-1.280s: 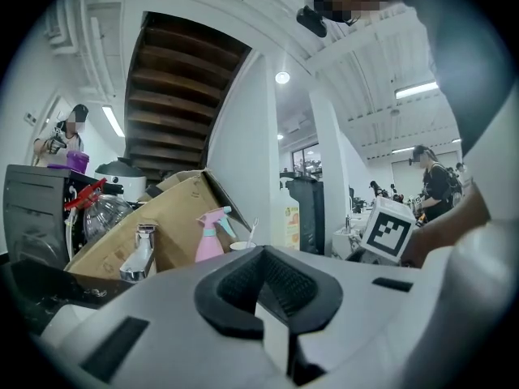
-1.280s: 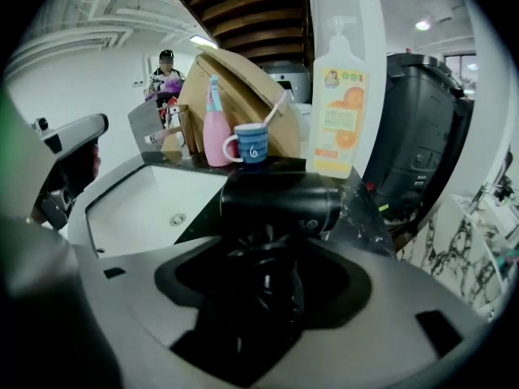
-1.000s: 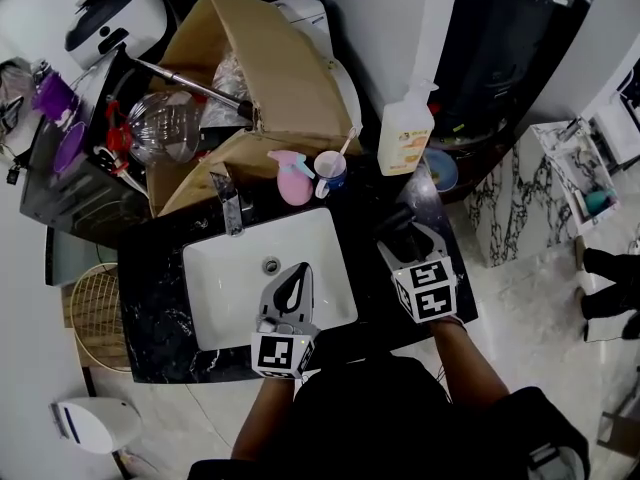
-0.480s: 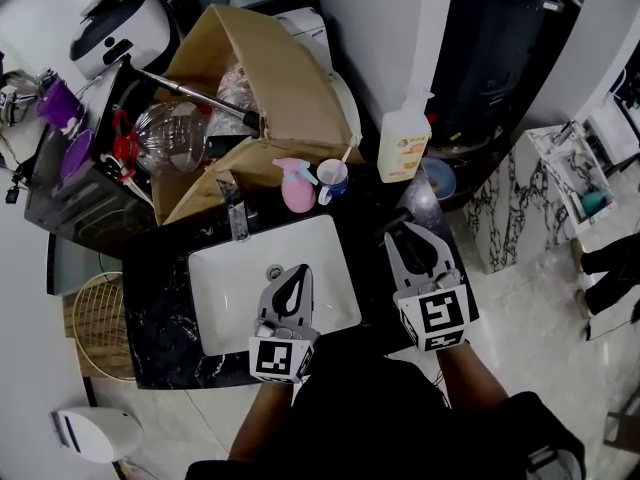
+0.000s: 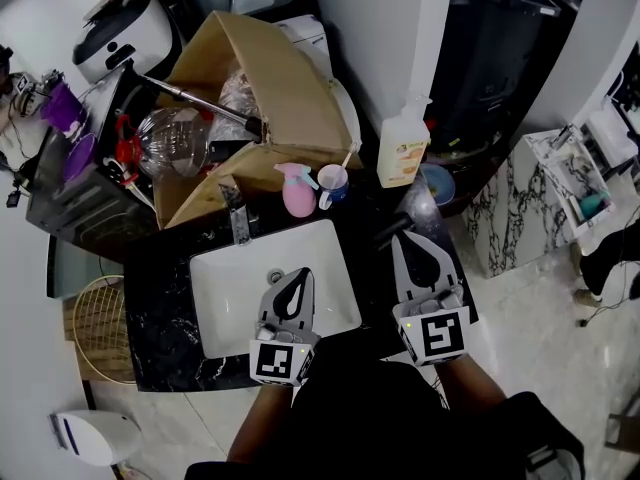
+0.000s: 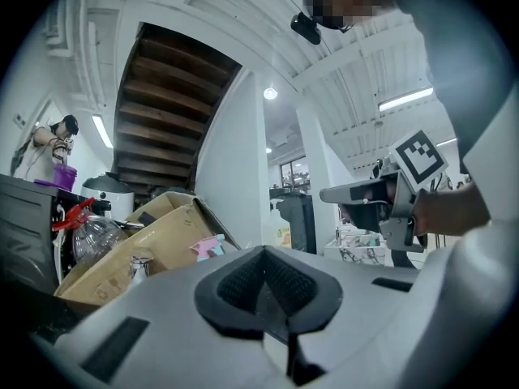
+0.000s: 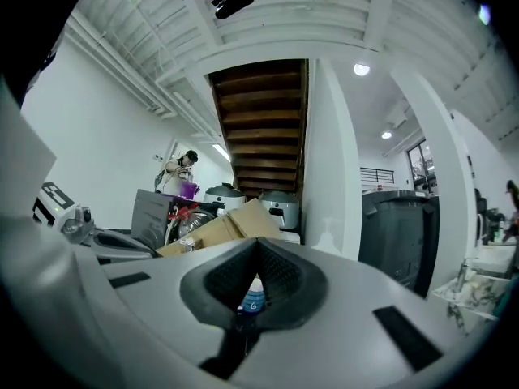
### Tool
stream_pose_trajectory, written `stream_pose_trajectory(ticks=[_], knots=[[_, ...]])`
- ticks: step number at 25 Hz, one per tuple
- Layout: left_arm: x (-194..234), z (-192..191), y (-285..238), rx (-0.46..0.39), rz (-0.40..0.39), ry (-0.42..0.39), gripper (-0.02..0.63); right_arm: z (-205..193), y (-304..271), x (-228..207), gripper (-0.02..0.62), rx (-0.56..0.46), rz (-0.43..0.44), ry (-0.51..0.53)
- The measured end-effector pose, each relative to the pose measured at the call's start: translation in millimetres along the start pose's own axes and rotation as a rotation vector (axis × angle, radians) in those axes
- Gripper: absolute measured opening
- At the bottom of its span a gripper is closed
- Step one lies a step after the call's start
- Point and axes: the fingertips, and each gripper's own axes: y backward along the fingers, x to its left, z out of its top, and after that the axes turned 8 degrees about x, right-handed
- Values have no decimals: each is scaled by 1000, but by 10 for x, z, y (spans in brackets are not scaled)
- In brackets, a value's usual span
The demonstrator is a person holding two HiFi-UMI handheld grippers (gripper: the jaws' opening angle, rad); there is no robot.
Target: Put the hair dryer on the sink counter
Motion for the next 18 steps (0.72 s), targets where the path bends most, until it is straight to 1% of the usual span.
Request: stream_pose_trajectory(ticks=[7,10,18], knots=[[-6,82,15,-14,4,-4,-3,-41,-12,-4,-2,12,0,10],[-19,81,30,-4,2,6,-3,-91,-13,12,-2,37,-2,4],[-61,90,53,0,8,10,-3,-189,14,-29,-2,68,-14,24]])
